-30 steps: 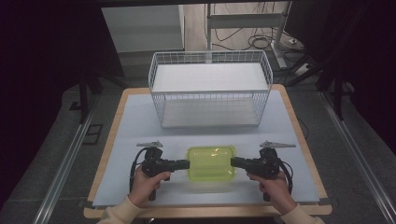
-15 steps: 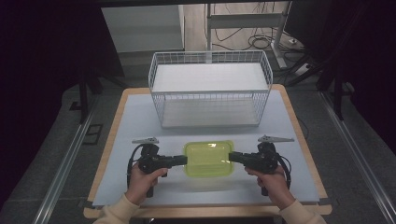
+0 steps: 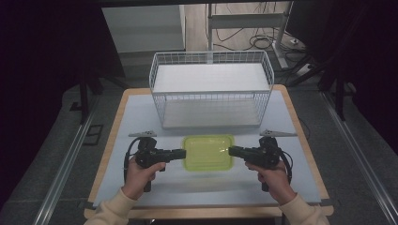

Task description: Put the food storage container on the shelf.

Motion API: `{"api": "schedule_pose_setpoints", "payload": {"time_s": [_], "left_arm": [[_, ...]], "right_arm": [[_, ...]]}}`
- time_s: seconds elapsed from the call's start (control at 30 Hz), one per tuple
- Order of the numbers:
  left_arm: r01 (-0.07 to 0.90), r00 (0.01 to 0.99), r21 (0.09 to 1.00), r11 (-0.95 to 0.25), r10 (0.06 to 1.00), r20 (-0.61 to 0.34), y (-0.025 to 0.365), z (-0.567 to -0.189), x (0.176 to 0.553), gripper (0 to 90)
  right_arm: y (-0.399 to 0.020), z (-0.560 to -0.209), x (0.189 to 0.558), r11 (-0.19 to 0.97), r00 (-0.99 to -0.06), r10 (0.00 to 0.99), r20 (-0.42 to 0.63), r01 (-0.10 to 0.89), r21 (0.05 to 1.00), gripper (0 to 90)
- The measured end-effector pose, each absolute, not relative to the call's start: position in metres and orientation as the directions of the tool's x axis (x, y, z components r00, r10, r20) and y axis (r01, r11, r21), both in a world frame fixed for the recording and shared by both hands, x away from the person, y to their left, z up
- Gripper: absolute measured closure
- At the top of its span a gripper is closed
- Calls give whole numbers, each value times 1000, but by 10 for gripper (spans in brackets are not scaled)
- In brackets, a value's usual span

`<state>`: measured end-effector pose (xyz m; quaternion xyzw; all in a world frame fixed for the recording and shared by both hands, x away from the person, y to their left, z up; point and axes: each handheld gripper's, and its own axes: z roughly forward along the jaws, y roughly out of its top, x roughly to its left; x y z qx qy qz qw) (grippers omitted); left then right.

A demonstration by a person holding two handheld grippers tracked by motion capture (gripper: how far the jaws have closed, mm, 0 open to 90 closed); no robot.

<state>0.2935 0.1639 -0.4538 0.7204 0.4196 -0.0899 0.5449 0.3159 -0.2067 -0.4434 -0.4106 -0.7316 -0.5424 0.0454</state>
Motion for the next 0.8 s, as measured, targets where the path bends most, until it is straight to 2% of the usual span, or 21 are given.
{"api": "schedule_pose_setpoints", "payload": {"time_s": [0.8], "left_arm": [[685, 640, 729, -25, 499, -584, 168, -424, 308, 822]], "right_arm": [[-201, -402, 330, 90, -682, 568, 461, 608, 788, 808]]}}
